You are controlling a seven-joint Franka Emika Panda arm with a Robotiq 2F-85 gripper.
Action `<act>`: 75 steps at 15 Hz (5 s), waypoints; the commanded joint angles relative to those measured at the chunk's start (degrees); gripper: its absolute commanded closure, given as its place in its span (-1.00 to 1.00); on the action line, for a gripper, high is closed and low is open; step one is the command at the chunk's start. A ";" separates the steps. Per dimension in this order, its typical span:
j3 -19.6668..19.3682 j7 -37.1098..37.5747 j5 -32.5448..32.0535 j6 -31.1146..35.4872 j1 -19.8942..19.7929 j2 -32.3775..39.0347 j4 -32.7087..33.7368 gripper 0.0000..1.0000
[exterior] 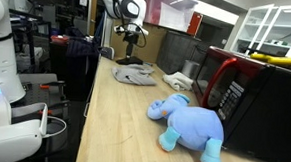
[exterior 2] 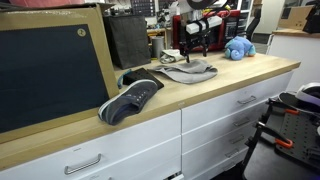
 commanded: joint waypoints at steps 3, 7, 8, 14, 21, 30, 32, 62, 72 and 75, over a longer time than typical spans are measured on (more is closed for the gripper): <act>2.18 -1.31 0.06 -3.26 -0.45 -1.23 -3.83 -1.00; 2.29 0.60 -1.79 -0.49 -0.19 -0.49 -6.28 -1.00; 2.19 0.95 -2.39 0.04 -0.19 -0.41 -6.90 -1.00; 1.87 1.36 -3.25 6.86 -0.65 -0.53 -10.51 -1.00; 1.31 0.77 -3.58 12.91 -0.98 -0.72 -13.96 -0.35; 1.48 -4.54 -0.35 9.06 -2.54 -2.79 -15.18 0.97; 1.39 -8.18 0.94 7.77 -3.33 -4.37 -16.60 1.00; 3.61 -9.07 -11.91 14.99 -5.56 -4.76 -15.78 -0.98; 1.68 -9.60 -13.98 16.17 -5.70 -4.58 -15.14 0.60; 1.28 -9.95 -13.79 16.16 -5.80 -4.79 -14.65 1.00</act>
